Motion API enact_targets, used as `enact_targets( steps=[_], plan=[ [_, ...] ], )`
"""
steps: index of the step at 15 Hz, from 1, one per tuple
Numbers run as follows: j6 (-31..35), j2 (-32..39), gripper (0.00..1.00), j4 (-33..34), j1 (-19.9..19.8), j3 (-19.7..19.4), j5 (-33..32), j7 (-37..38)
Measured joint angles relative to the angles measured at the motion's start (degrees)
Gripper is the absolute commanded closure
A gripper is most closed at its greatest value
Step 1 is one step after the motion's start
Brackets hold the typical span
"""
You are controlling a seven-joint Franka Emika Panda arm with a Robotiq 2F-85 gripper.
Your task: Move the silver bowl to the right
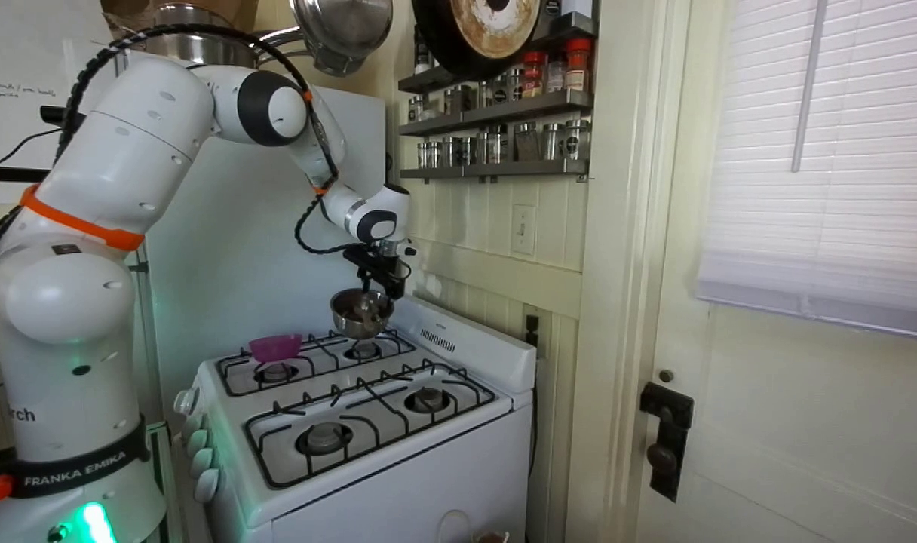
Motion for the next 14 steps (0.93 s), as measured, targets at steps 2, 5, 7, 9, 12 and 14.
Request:
enact_targets(
  steps=[2,5,7,9,12,14],
  plan=[
    [1.8,-0.9,0.00,-1.0,0.4,0.1,-0.9,0.0],
    [3.6,-2.4,0.00,-2.6,0.5,0.8,-1.0,0.2],
    [4.8,-3.0,0.00,-4.2,0.5,0.9,-0.9,0.8],
    [7.2,-3.1,0.00,-6.2,0.4,0.9,-0.8,0.8],
    [11.9,-3.1,0.00,-9.5,-0.5,1.3,1.1,0.8],
    [12.3,-3.2,0.00,-10.0,-1.0,1.6,1.5,0.8]
  ],
)
